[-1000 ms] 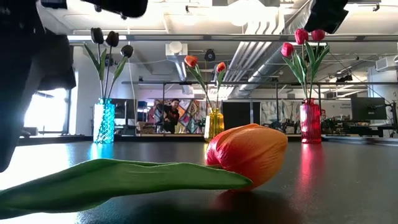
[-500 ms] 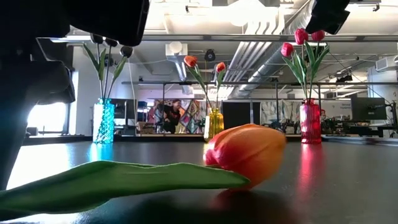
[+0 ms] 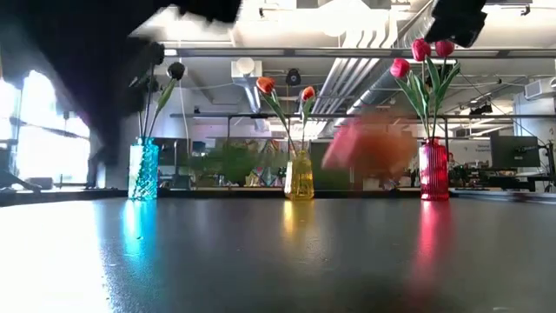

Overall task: Sort flowers into vase by color
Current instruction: Put the orange flower into the yellow vase

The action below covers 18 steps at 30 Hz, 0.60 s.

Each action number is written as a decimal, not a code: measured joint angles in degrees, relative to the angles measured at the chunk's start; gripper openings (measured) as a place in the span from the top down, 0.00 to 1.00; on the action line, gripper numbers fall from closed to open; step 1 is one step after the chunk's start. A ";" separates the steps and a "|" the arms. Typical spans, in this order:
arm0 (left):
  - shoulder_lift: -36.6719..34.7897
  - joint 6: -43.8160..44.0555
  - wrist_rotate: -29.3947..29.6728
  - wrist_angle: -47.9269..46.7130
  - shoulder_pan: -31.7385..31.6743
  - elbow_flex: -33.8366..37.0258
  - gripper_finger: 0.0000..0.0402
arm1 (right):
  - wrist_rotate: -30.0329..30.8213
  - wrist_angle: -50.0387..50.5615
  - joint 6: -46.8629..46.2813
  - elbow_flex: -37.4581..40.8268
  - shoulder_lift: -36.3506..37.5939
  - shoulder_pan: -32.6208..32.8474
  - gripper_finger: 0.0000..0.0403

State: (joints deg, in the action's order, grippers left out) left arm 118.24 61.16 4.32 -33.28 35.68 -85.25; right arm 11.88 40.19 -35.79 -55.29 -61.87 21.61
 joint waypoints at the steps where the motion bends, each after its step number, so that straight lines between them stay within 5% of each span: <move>1: -1.24 -0.88 0.92 0.15 -0.69 -0.18 1.00 | 0.01 -0.99 -0.02 0.00 0.00 -0.01 0.62; 8: -6.44 -12.78 2.91 -3.92 -8.96 -0.18 1.00 | -3.47 -8.03 0.46 -3.12 0.17 -3.60 0.62; 18: -14.44 -34.58 0.36 -3.44 -28.35 -0.26 1.00 | -1.85 2.98 12.40 -22.23 0.59 -13.77 0.62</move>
State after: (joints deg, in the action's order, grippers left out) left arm 103.80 26.58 4.69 -36.72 7.33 -85.51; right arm 10.02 43.18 -23.39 -77.51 -61.28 7.83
